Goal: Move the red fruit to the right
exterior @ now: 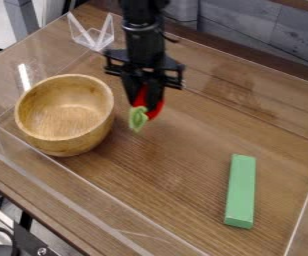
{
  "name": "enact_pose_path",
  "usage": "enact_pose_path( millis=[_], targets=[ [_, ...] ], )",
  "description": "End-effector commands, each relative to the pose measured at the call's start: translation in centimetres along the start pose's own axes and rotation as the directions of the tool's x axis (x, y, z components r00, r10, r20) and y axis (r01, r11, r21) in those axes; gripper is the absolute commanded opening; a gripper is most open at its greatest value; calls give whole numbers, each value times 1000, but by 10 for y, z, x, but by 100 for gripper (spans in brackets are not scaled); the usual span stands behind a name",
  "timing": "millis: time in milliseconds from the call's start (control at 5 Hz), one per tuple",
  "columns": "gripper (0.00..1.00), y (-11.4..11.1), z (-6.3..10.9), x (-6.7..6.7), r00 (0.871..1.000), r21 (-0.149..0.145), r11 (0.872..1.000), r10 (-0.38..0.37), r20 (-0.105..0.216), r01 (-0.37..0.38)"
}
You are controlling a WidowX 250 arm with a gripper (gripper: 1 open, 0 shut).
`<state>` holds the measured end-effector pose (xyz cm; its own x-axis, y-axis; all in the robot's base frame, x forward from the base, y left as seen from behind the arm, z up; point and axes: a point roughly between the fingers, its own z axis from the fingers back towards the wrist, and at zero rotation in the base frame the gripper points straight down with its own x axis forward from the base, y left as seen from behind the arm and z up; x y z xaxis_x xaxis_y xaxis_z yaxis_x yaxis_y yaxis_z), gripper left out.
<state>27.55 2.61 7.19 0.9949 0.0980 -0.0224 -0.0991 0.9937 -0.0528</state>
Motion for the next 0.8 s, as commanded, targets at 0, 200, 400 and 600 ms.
enact_pose_path(
  millis=[0, 200, 400, 600],
  targets=[
    [0, -23, 11, 1, 997, -2, 999, 45, 66, -45],
    [0, -48, 3, -5, 994, -2, 996, 90, 65, -90],
    [0, -64, 1, -12, 998, 8, 1000, 12, 61, -12],
    [0, -69, 1, -15, 997, 16, 998, -56, 57, 55]
  ],
)
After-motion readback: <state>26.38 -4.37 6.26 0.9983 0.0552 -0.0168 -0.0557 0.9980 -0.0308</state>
